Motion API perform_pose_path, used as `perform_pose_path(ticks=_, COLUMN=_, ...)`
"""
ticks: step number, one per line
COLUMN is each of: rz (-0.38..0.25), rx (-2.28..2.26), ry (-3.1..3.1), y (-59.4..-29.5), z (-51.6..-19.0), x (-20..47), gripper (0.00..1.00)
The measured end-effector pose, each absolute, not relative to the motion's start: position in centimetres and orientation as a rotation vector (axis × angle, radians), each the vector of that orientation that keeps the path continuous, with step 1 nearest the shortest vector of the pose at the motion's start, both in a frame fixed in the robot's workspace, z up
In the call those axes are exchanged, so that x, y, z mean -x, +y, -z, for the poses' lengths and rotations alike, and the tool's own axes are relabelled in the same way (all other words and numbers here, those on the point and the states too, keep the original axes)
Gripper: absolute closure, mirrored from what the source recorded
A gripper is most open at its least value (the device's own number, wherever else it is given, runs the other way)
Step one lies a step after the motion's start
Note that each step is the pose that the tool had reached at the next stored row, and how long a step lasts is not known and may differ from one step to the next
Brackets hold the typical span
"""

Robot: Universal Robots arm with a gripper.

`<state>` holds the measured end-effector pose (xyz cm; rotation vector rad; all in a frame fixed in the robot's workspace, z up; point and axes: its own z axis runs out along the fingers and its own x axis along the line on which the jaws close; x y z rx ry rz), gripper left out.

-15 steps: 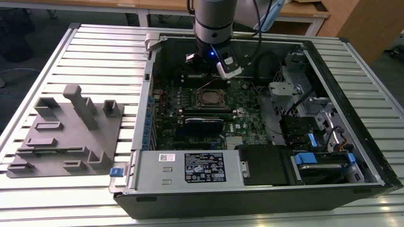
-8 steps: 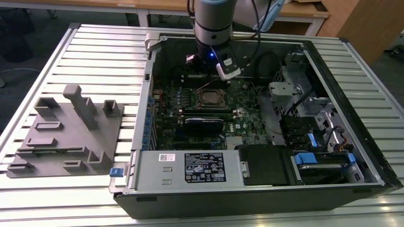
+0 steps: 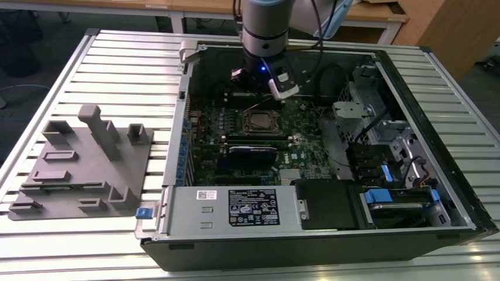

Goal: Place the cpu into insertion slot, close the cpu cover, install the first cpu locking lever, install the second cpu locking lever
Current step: 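Install the first cpu locking lever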

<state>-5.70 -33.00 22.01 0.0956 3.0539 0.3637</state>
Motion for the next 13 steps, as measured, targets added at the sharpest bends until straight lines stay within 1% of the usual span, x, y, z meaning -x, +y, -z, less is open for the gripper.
perform_pose_path(ticks=13, rz=-0.357, rx=-0.098, ry=3.055, y=-33.00, z=-21.30, x=5.24, gripper=0.89)
